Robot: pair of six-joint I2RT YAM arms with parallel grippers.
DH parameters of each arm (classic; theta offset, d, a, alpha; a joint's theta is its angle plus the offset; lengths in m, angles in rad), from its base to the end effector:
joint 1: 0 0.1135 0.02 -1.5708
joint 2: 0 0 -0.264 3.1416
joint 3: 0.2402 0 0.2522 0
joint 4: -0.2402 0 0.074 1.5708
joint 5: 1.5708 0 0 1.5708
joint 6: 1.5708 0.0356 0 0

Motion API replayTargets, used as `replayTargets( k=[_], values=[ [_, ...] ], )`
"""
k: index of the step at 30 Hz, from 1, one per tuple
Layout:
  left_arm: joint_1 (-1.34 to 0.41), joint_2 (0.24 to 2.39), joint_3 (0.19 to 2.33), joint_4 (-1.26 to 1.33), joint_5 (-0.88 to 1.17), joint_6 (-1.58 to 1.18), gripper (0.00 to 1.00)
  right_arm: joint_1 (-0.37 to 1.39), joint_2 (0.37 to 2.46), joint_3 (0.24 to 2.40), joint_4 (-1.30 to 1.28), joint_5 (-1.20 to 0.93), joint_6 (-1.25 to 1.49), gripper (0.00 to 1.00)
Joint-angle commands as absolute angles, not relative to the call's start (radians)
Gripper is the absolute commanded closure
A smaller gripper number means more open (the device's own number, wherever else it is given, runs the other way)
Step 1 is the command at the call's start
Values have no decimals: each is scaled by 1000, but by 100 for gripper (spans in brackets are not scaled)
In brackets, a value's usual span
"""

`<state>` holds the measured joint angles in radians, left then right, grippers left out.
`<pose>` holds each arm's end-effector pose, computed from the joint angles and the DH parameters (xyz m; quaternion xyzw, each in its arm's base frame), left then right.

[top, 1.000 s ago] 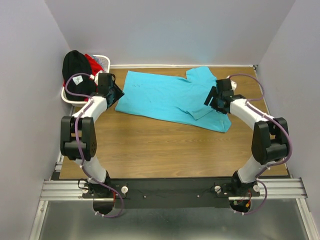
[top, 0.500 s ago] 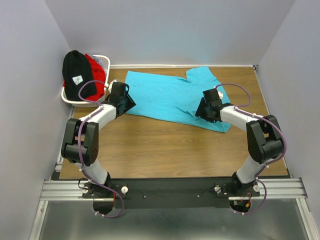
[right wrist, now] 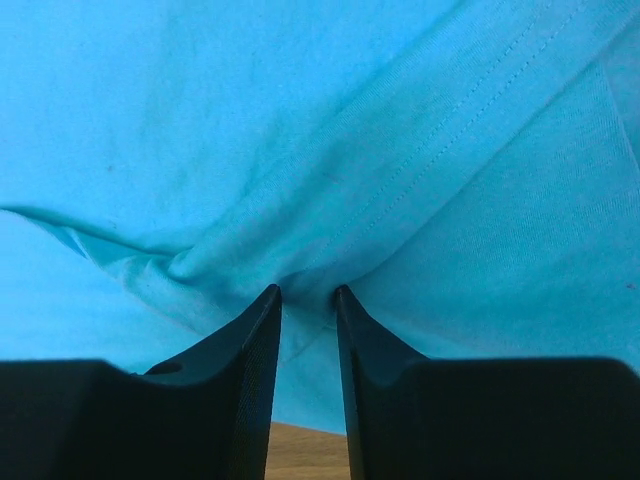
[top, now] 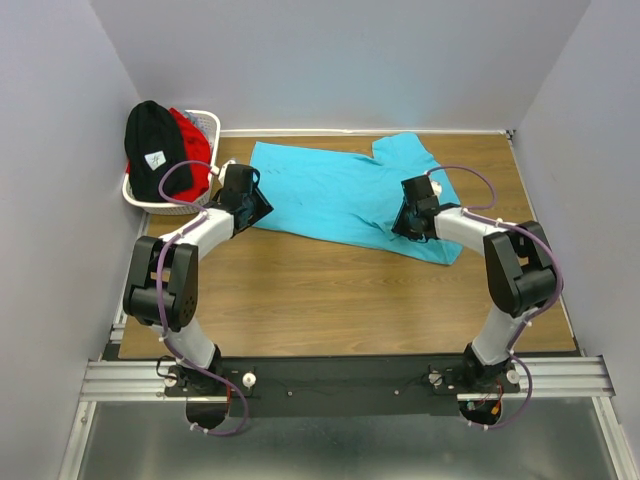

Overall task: Fold and stack the t-shirts
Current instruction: Fold the tshirt

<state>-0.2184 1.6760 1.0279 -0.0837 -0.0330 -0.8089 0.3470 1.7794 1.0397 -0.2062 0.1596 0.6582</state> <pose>0.3524 -0.0770 0.2028 -0.2721 0.8717 -0.1870 0.3621 0.3404 0.1171 0.1625 0.1712 0.9333 0.0811 0.3051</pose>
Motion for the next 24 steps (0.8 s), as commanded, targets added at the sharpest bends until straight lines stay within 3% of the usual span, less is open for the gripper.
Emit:
replayTargets(
  k=[1,4,12,24],
  values=[
    [-224,1686,1026,-63,-25,-798,61,353,1801,1072,-192,176,664,65],
    [-224,1687,1023,-63,-25,-795,61,353,1805,1080,-192,181,664,65],
    [-224,1690,1025,-63,-14,-795,62,353,1838,1127,-192,190,644,93],
    [-224,1680,1032,-83,-5,-769,63,351,1962,1311,-198,227,577,96]
  ],
)
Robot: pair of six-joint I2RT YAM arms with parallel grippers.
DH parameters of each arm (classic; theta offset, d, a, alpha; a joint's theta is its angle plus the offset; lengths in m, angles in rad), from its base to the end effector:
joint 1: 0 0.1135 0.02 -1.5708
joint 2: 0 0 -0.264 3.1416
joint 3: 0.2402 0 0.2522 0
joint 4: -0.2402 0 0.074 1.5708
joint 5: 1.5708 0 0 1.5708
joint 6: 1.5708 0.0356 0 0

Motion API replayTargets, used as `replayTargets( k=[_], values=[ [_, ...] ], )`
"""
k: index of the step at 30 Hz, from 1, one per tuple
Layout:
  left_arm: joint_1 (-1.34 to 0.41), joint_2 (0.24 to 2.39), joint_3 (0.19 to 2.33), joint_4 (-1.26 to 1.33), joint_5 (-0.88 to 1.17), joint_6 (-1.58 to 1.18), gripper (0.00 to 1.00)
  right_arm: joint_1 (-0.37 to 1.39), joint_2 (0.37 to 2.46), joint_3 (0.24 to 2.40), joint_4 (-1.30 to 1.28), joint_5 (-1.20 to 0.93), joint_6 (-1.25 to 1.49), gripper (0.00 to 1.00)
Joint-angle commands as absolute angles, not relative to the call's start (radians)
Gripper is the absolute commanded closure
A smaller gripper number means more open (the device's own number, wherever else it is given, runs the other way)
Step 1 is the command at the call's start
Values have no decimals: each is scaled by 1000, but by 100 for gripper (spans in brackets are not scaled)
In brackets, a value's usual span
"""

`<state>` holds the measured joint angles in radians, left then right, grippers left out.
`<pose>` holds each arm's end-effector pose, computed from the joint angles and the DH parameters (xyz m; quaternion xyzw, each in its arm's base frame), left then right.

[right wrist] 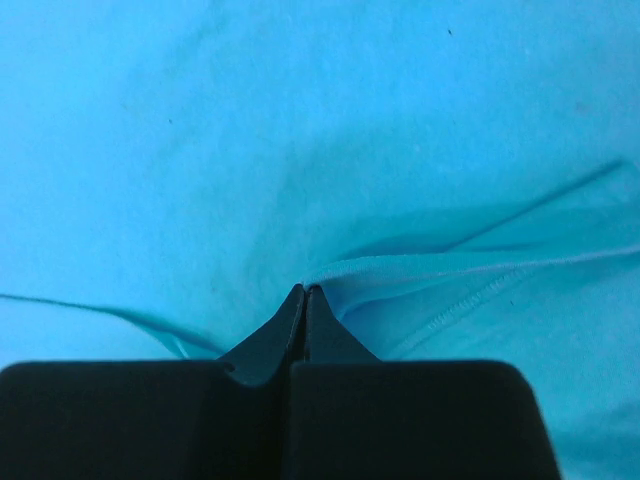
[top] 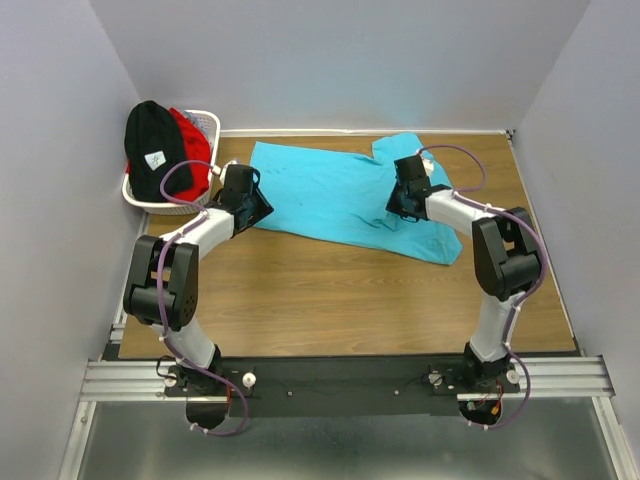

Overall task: Fold and stack the t-shirts
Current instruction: Fold the tshirt

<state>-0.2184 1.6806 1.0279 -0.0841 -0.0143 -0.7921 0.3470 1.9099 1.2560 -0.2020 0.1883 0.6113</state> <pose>0.3527 -0.0778 0.2012 -0.2615 0.8761 -0.1903 0.3576 0.3880 0.1332 0.1788 0.1555 0.9202 0.0824 0.3497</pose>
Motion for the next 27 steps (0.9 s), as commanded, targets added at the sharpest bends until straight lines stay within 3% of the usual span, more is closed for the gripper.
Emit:
replayTargets(
  k=[1,12,16,17,19,24,27],
  values=[
    [-224,1680,1032,-83,-5,-762,63,351,1985,1340,-199,227,569,96],
    [-253,1703,1066,-77,87,-707,64,348,2100,1502,-207,213,519,89],
    [-278,1727,1080,-74,104,-698,63,347,2114,1526,-207,210,497,68],
    [-290,1738,1084,-74,110,-695,63,345,2106,1534,-207,210,482,53],
    [-304,1750,1089,-71,120,-687,63,345,2086,1525,-207,216,468,38],
    [-354,1787,1100,-64,121,-692,64,345,1970,1430,-215,274,474,37],
    [-371,1796,1104,-60,124,-698,63,345,1885,1323,-218,272,498,44]
  ],
)
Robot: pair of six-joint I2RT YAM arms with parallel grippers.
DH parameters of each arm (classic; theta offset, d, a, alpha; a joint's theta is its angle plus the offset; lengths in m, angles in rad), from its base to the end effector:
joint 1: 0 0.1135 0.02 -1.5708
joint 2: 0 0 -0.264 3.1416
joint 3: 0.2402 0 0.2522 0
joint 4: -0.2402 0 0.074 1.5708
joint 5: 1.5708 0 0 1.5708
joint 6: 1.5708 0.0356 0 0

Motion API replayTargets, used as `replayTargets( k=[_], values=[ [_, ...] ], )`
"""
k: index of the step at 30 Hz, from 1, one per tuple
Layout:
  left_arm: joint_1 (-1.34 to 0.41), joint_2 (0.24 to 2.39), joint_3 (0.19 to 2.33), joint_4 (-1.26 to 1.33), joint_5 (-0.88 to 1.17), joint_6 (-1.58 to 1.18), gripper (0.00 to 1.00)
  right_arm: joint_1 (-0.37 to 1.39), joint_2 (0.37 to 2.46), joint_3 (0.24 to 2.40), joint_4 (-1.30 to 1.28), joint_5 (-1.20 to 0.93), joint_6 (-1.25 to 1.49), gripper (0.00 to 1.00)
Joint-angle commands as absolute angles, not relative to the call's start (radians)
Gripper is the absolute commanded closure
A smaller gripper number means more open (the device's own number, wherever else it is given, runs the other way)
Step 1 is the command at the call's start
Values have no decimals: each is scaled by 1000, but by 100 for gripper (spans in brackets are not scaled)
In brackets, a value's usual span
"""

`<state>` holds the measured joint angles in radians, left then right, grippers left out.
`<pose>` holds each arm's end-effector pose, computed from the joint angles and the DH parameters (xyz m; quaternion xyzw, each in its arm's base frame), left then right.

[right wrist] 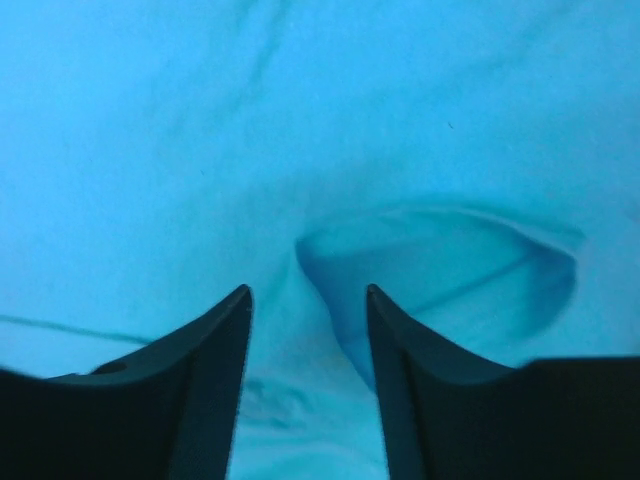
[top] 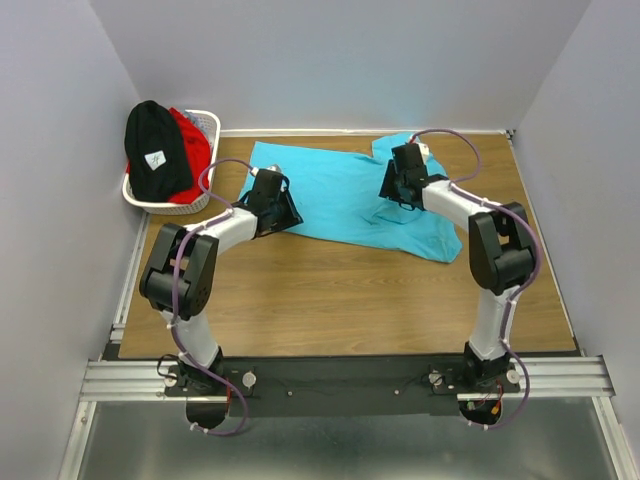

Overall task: Fold and stack the t-shirts
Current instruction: Fold the tshirt

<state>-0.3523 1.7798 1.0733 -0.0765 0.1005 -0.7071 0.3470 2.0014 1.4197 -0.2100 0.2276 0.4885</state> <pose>0.3532 -0.1337 0.1812 -0.1438 0.9112 -0.2337 0.3073 0.4205 0.1435 0.1916 0.1080 0.9137 0.0571 0.3875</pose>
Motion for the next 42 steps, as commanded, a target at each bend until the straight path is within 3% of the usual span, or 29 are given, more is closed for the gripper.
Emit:
replayTargets(
  k=[1,11,19,26,34,42],
  values=[
    [-374,1795,1106,-60,123,-698,64,345,1864,1296,-218,267,508,49],
    [-400,1812,1129,-57,124,-707,64,345,1827,1141,-184,204,511,57],
    [-410,1813,1132,-57,126,-710,65,345,1890,1204,-156,181,485,59],
    [-416,1807,1129,-49,133,-703,66,345,1945,1249,-153,146,486,74],
    [-425,1793,1124,-40,120,-692,66,345,1971,1308,-152,143,456,85],
    [-426,1793,1126,-41,121,-690,67,345,2023,1385,-150,137,405,86]
  ],
)
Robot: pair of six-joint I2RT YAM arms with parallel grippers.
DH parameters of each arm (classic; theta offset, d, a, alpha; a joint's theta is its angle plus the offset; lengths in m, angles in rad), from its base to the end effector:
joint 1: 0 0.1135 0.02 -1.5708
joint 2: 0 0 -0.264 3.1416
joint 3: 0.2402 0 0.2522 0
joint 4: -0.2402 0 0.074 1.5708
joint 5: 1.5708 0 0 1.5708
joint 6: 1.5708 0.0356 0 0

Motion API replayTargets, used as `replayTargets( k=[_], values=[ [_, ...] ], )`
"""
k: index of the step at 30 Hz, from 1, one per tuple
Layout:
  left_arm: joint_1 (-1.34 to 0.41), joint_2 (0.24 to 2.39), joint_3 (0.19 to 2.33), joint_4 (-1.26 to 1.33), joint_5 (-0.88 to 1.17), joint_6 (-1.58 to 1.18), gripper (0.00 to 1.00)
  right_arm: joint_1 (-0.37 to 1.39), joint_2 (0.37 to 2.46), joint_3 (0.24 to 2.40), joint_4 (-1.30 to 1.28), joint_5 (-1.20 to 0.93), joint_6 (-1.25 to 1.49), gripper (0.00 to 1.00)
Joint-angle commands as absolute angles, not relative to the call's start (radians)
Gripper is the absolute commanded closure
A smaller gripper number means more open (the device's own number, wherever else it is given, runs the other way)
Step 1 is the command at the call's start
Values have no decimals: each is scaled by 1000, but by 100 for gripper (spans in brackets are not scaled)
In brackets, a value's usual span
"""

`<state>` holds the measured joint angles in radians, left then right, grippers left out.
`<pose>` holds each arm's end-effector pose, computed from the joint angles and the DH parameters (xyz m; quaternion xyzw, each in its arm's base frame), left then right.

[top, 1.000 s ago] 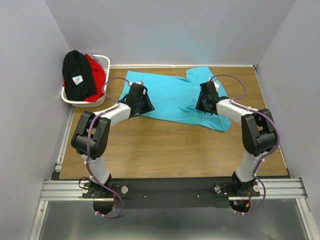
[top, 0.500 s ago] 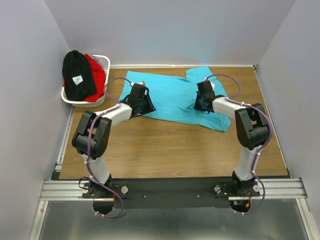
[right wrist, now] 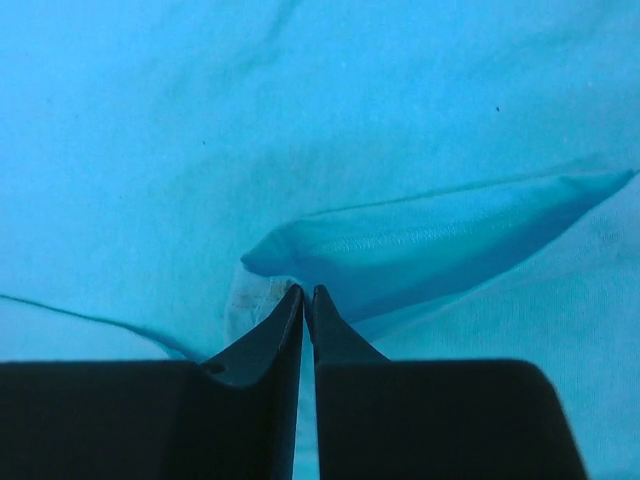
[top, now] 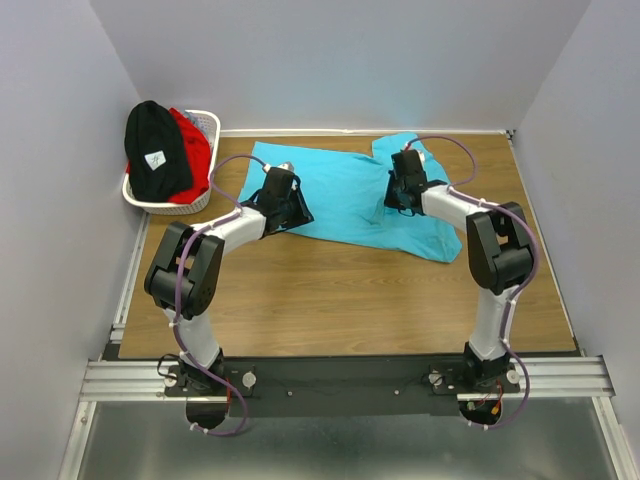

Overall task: Fold and stack the t-shirts
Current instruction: Fold the tshirt

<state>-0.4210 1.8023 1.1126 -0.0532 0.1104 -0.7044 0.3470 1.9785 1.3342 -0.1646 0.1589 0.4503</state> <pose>0.3528 -0.1623 0.1869 -0.1071 0.9081 -0.2570 0.3127 0.4081 0.1416 0.1777 0.0772 0.9226 0.0760 0.3702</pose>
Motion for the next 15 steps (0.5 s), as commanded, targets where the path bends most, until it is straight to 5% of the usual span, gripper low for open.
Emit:
replayTargets(
  k=[1,6,10,15],
  values=[
    [-426,1790,1126,-40,121,-689,66,345,2031,1391,-149,133,400,86],
    [-426,1781,1123,-41,120,-686,66,345,2077,1433,-144,118,364,82],
    [-426,1772,1120,-46,115,-686,66,345,2103,1479,-141,89,338,68],
    [-405,1763,1124,-63,112,-687,65,345,2086,1508,-143,121,325,37]
  ],
)
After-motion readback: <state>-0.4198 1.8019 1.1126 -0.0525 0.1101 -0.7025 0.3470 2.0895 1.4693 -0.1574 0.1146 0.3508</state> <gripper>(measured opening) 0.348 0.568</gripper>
